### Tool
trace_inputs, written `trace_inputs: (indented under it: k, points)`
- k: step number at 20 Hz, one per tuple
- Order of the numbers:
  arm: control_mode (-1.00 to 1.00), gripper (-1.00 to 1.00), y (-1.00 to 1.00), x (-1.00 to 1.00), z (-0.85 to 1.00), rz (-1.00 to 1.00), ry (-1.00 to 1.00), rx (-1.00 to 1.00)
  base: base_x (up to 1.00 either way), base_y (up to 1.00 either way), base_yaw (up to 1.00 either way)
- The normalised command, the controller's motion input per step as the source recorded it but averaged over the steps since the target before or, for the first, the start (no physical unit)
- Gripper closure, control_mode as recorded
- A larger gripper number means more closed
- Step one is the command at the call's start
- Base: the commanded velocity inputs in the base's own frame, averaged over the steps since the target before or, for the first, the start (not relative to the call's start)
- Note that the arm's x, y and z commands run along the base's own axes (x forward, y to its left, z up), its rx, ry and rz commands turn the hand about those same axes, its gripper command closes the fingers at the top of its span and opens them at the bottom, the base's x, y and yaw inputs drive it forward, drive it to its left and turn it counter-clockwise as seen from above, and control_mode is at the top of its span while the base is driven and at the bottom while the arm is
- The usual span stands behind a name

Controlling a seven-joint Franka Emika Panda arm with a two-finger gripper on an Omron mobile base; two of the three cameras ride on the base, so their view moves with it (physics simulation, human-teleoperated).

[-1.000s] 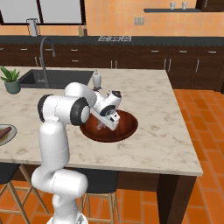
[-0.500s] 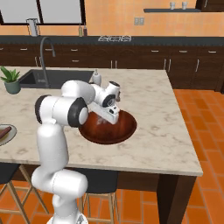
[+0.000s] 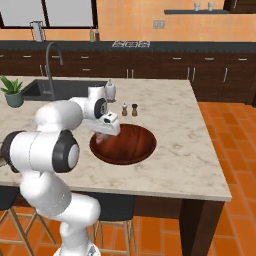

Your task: Place one bun and one sausage from the bowl on each plate.

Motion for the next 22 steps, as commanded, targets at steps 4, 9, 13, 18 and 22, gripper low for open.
trace_inputs:
  k: [4,9,13,18,22]
  points:
    - [-1.00,1.00,0.21,-1.00,0.50,0.24,-0.15,-0.21,0.00,0.00,0.00]
    - [-1.00,1.00,0.14,-1.00,0.55,0.18,-0.04,-0.01,0.00,0.00,0.00]
    - [-1.00,1.00,0.07,-1.00,0.51,0.13,0.01,0.12,0.00,0.00,0.00]
    - [-1.00,1.00,0.27,-1.00,0.06,0.02,0.07,0.14,0.00,0.00,0.00]
    - [-1.00,1.00,0.04,-0.46,-0.03,0.00,0.00,0.01,0.00,0.00,0.00]
